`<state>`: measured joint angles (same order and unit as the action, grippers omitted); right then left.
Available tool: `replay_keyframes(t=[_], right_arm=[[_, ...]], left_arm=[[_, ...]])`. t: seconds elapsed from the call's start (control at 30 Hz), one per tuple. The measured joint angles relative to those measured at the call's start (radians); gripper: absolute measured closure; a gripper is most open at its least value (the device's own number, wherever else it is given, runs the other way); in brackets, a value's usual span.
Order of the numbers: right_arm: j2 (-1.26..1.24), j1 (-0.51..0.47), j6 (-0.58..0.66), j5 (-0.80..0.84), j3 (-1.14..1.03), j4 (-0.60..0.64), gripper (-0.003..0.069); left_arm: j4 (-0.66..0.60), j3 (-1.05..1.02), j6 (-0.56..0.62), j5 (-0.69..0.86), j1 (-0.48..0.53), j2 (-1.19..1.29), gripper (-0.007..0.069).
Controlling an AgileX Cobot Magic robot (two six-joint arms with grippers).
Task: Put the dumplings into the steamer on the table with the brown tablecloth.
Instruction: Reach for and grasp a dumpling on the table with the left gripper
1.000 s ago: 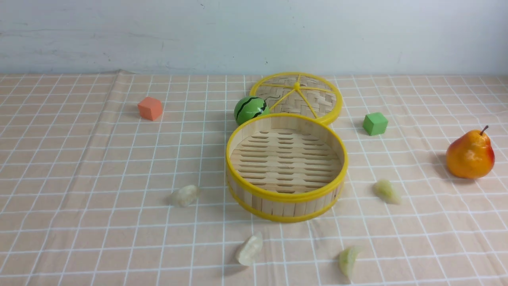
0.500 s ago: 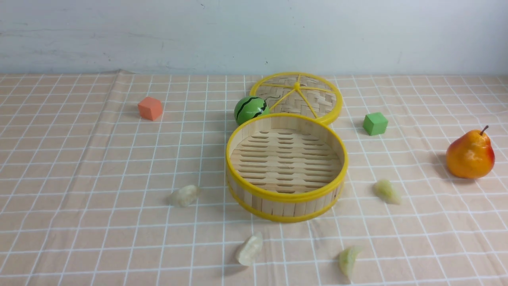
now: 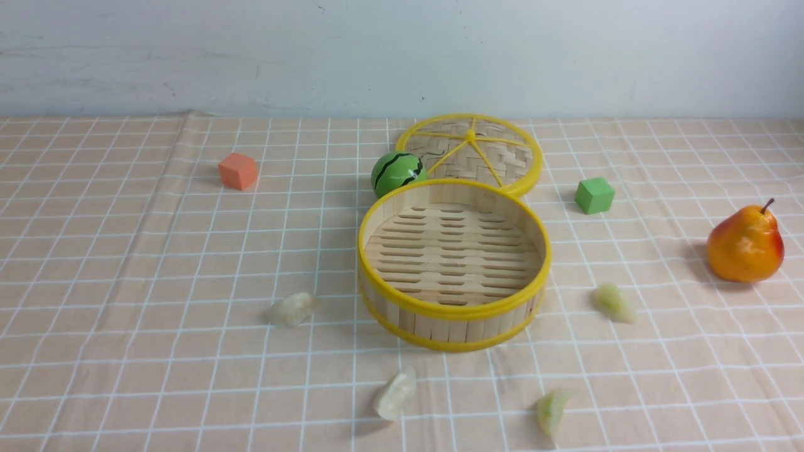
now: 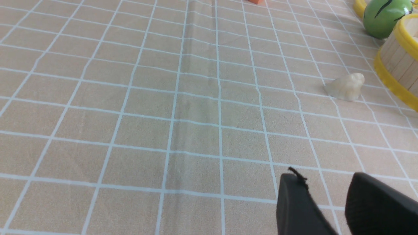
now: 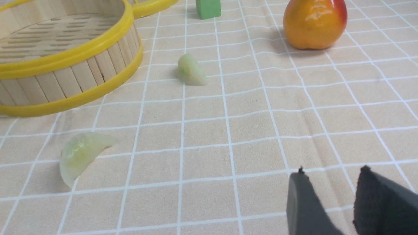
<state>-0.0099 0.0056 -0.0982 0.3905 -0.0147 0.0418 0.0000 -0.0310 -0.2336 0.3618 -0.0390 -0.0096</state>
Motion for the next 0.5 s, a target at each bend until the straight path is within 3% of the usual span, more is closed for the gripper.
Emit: replay_keyframes(t=[0.5], right_arm=[[0.0, 0.0, 0.0, 0.0, 0.0, 0.032, 0.042]], left_arm=[[-0.016, 0.0, -0.005, 0.0, 0.0, 0.0, 0.0387]])
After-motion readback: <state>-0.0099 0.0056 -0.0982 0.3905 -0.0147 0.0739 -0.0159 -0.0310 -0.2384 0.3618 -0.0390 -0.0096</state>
